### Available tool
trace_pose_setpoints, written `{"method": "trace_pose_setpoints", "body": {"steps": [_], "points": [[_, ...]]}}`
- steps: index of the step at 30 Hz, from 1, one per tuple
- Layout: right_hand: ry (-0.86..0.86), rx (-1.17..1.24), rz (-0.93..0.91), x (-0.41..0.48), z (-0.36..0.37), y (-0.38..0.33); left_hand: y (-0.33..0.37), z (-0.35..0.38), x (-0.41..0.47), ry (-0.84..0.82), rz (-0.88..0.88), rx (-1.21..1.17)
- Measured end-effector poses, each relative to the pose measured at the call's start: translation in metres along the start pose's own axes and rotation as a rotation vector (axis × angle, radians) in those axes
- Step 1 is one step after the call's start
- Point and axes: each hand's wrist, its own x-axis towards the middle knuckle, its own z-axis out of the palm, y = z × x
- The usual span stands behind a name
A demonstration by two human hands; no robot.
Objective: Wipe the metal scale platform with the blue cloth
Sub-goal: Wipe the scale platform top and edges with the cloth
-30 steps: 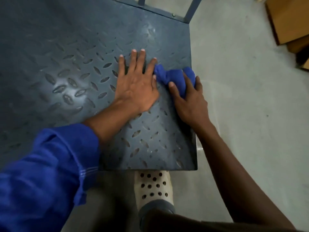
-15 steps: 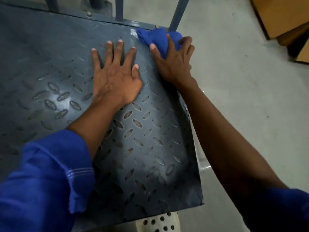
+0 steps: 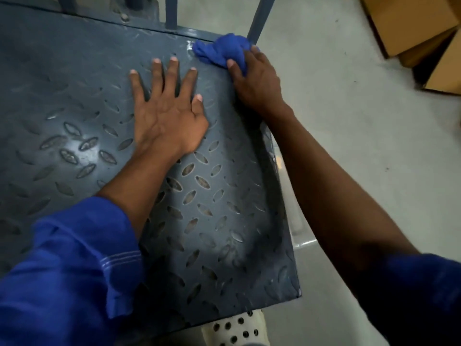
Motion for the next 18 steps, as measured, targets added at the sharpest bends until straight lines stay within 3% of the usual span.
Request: {"method": "trace_pose_setpoints", "body": {"steps": [7,14,18], "points": [[0.033,0.058,-0.065,-0.134,-0.010,0.020,0.001,-0.004,-0.012,-0.037,0.038,0.039],[-0.092,0.006,-0.075,-0.065,-0.023,0.014,0.008,-0.011,-0.034,-0.082,0.042,0.042],[-0.011,0.118,-0.091,-0.148,-0.025,0.021,0.011,-0.011,-0.069,-0.076,0.085,0.002]]}}
